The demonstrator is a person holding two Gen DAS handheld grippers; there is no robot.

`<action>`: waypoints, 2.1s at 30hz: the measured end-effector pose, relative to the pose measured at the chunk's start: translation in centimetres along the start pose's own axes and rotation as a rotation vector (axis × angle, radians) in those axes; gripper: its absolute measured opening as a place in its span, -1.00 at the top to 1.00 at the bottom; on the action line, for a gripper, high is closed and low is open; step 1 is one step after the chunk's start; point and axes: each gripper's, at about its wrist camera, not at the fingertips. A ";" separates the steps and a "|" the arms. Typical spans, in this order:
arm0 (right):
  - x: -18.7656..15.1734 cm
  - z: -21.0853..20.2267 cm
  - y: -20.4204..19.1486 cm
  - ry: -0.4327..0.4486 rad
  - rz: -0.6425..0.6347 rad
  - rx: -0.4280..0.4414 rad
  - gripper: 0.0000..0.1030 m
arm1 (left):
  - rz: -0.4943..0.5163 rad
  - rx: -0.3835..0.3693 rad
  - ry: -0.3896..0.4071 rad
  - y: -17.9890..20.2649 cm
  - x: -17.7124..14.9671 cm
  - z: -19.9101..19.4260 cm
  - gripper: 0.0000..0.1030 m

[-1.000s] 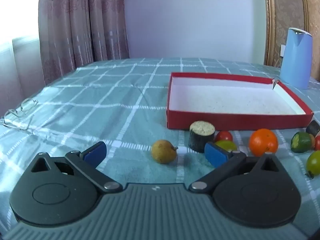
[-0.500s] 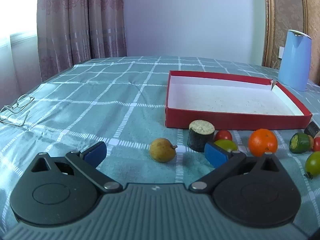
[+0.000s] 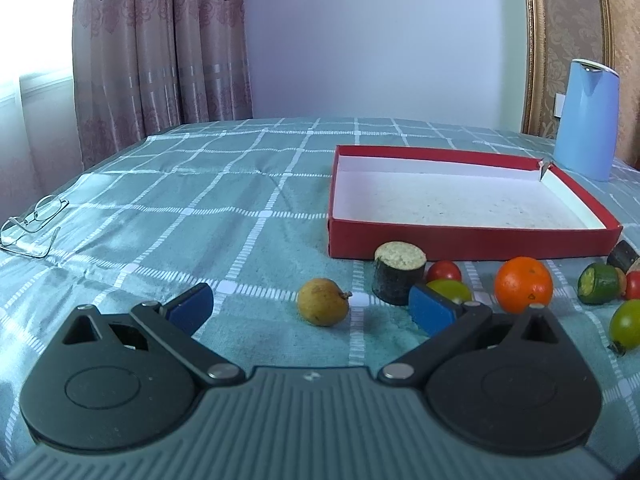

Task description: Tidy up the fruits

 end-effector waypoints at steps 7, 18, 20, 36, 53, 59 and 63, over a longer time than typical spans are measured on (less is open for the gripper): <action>0.0 -0.2 -0.2 0.016 -0.001 -0.003 -1.00 | 0.005 0.001 0.005 0.0 -0.1 0.0 -1.00; -0.1 -0.4 -0.2 0.015 0.000 -0.001 -1.00 | 0.019 -0.006 0.013 0.3 -0.3 -0.1 -1.00; -0.1 -0.4 -0.2 0.011 0.001 -0.001 -1.00 | 0.021 -0.007 0.015 0.3 -0.3 -0.1 -1.00; -0.4 -0.4 -0.4 0.003 0.000 0.001 -1.00 | 0.007 -0.012 0.015 0.1 -0.4 -0.2 -1.00; -1.1 -1.8 -0.5 0.026 -0.017 0.018 -1.00 | 0.001 -0.027 0.026 0.0 -0.5 -0.3 -1.00; -1.3 -1.8 -0.7 0.014 -0.017 0.026 -1.00 | -0.002 -0.026 0.025 -0.1 -0.6 -0.4 -1.00; -1.6 -1.8 -1.2 -0.010 -0.043 0.074 -1.00 | -0.002 -0.028 0.027 -0.1 -0.6 -0.3 -1.00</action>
Point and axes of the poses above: each gripper's, at about its wrist camera, not at the fingertips, and z roughly the way its jaws point, y to its right, x to its top, and after that the axes turned 14 degrees about y, right-handed
